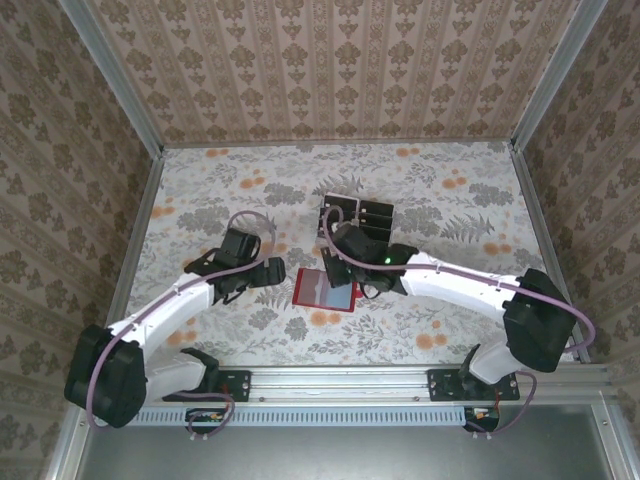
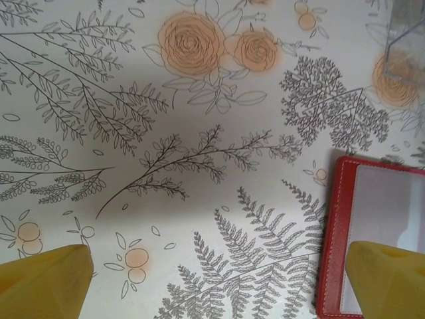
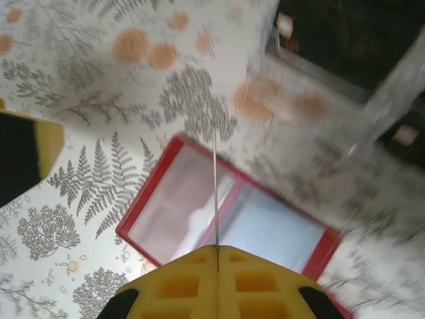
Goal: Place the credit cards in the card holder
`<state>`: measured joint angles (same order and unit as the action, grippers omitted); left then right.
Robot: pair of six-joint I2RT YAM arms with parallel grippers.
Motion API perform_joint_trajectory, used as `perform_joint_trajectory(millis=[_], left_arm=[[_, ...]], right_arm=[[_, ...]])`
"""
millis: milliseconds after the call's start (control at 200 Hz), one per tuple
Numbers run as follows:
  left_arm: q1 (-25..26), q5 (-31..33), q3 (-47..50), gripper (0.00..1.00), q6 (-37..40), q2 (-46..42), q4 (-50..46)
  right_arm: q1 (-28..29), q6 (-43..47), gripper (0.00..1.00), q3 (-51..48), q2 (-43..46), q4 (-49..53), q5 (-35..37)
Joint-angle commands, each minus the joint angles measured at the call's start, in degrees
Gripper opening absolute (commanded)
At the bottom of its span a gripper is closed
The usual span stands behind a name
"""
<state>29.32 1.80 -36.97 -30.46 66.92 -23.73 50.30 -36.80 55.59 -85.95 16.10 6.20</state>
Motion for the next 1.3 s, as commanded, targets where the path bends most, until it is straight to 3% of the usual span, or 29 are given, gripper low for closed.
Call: perform_joint_trajectory(millis=[0, 240, 790, 1040, 1295], left_arm=[[1.22, 2.33, -2.43, 1.0, 2.77, 1.27, -1.59], [3.9, 4.96, -4.24, 1.0, 3.89, 4.64, -1.78], [7.36, 7.16, -5.38, 1.0, 4.87, 7.85, -1.79], [9.88, 6.09, -5.53, 1.0, 6.67, 10.02, 0.67], [11.79, 4.97, -5.43, 1.0, 8.29, 11.87, 4.17]], right_arm=[[-0.08, -15.33, 0.0, -5.66, 1.91, -13.4, -3.7], [-0.25, -21.19, 0.0, -12.3, 1.18, -20.63, -3.6], [-0.38, -22.44, 0.0, -16.28, -0.21, -25.72, -5.17], [-1.68, -21.79, 0.0, -21.19, -0.17, -33.02, -5.54], [-2.45, -20.71, 0.0, -23.15, 0.1, -34.03, -6.36]])
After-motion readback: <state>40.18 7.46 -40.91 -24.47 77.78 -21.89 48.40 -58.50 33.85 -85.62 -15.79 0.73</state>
